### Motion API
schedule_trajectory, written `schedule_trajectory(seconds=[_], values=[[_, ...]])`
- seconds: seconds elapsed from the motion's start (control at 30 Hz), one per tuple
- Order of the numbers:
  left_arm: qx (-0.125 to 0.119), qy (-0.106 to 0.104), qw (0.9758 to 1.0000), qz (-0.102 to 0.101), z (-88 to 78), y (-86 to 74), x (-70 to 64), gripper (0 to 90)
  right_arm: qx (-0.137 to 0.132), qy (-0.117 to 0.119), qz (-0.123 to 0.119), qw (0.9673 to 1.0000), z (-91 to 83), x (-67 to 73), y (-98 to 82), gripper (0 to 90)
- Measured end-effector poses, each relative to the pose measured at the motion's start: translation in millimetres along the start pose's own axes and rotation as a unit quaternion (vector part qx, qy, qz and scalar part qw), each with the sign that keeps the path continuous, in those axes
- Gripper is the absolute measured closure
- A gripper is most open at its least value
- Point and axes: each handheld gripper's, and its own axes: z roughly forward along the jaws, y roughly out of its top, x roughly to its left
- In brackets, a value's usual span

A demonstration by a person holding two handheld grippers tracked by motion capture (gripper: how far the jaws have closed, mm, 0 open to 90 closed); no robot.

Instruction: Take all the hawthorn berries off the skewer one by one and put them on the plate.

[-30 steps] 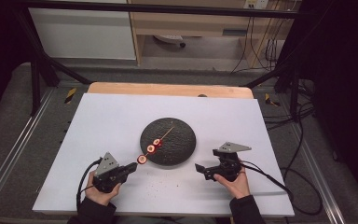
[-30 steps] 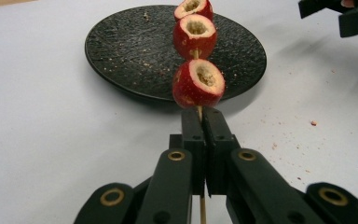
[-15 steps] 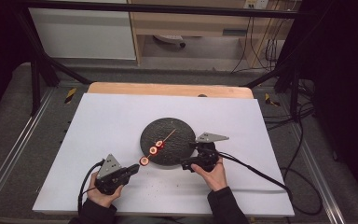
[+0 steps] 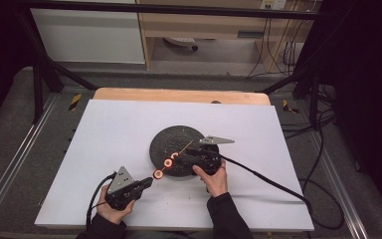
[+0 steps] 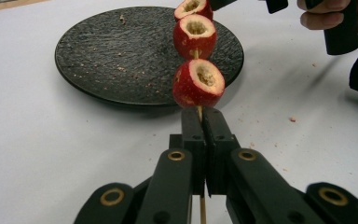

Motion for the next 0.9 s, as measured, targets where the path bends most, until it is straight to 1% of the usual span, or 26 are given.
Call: schedule_trajectory(seconds=[0.1,0.2,0.23,0.27,0.37,0.53,0.7,0.77,0.9], values=[[-0.001,-0.002,1.0,0.001,0.5,0.3,-1.3,88.3,0.002,0.004,0.006,1.0,1.7,-0.9,-0.6,40.9],[-0.001,-0.002,1.0,0.004,1.0,0.4,-2.5,88.3,0.001,0.012,0.013,0.9998,3.0,-1.3,-1.1,45.1],[-0.001,-0.002,1.0,0.003,1.2,0.3,-2.5,88.3,0.002,0.017,0.017,0.9997,3.5,-1.5,-1.3,47.9],[-0.001,-0.001,1.0,0.003,1.2,0.2,-2.5,88.3,0.002,0.017,0.017,0.9997,3.5,-1.5,-1.3,47.9],[-0.003,-0.001,1.0,0.002,0.9,0.0,-1.9,88.2,0.003,0.02,0.023,0.9995,4.0,-1.3,-1.7,53.7],[-0.003,-0.002,1.0,0.001,1.0,-0.5,-1.6,88.3,0.007,0.03,0.033,0.999,4.5,-1.8,-1.5,59.2],[-0.008,-0.003,1.0,0.002,-0.1,0.2,-2.0,88.3,0.004,0.033,0.034,0.9989,2.2,-1.2,0.3,60.8],[-0.012,-0.004,0.9999,0.002,-0.9,0.7,-2.4,88.3,-0.002,0.036,0.035,0.9987,1.1,-1.0,1.7,61.6],[-0.019,-0.002,0.9998,0.004,-3.2,1.8,-2.4,88.3,-0.011,0.04,0.044,0.9982,-1.1,-0.5,5.0,62.6]])
